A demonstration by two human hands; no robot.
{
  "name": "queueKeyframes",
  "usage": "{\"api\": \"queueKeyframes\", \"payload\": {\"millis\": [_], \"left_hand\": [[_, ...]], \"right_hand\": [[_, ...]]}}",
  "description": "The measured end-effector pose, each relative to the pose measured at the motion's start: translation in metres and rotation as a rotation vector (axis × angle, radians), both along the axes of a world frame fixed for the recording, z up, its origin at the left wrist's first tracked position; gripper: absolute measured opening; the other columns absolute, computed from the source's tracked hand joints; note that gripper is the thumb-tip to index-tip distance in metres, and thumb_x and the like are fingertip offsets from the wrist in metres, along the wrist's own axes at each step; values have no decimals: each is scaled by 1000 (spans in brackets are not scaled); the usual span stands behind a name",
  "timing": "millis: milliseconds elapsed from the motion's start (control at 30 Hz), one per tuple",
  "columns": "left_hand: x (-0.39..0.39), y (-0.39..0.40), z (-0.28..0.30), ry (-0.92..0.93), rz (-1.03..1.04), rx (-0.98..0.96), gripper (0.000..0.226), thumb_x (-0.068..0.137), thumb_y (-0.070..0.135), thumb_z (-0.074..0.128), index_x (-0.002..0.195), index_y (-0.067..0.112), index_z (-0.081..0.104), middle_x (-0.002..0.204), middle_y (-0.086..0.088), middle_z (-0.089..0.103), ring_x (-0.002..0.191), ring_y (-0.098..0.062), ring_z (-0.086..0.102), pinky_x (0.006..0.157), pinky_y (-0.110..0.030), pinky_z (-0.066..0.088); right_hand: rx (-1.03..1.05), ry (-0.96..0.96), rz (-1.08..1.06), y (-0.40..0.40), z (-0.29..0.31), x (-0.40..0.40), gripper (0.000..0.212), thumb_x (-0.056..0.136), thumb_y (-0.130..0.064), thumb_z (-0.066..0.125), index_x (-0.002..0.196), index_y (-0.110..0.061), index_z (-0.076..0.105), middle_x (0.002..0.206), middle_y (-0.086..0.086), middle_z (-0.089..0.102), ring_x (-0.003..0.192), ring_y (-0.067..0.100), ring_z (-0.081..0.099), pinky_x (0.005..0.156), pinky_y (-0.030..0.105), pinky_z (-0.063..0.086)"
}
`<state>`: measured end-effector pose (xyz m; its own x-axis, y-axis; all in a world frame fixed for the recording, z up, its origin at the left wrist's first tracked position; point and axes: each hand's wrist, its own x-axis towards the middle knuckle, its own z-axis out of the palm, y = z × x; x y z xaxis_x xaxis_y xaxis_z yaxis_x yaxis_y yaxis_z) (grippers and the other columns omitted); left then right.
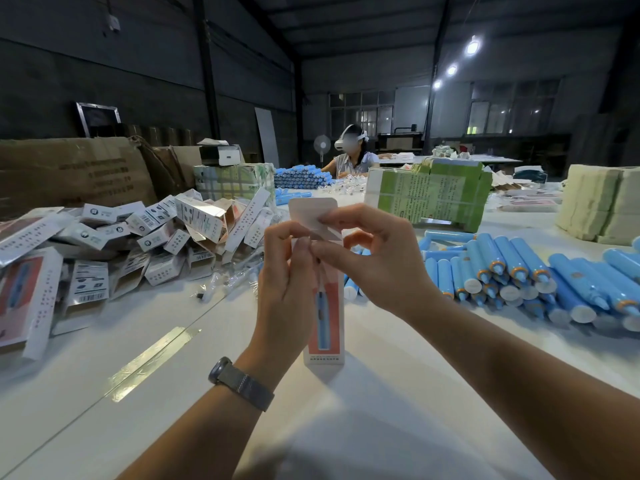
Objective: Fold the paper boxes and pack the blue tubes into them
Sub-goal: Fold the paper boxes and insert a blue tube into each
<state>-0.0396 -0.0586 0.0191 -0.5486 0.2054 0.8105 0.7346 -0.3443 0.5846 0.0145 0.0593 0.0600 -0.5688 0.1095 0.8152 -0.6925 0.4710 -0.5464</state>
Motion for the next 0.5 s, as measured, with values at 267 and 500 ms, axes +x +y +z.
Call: {"api": "queueKeyframes", "payload": {"millis": [267, 500], "left_hand": [[3, 0, 4, -51, -32, 63, 11, 103, 24, 36, 97, 25, 45, 83, 17, 61, 74, -2, 58, 65, -23, 52], [6, 2, 5, -39, -43, 70, 10, 104, 21, 38, 101, 28, 43, 87, 22, 64, 77, 1, 61, 66, -19, 52]], "right_hand": [[15, -84, 71, 1, 8, 4, 39, 80, -12, 78, 110, -31, 63, 100, -3, 73, 96, 21, 67, 72, 32, 51], [14, -111, 87, 0, 12, 5, 13, 83, -9, 72, 90, -19, 68, 91, 6, 71, 92, 27, 67, 74, 41, 56]]}}
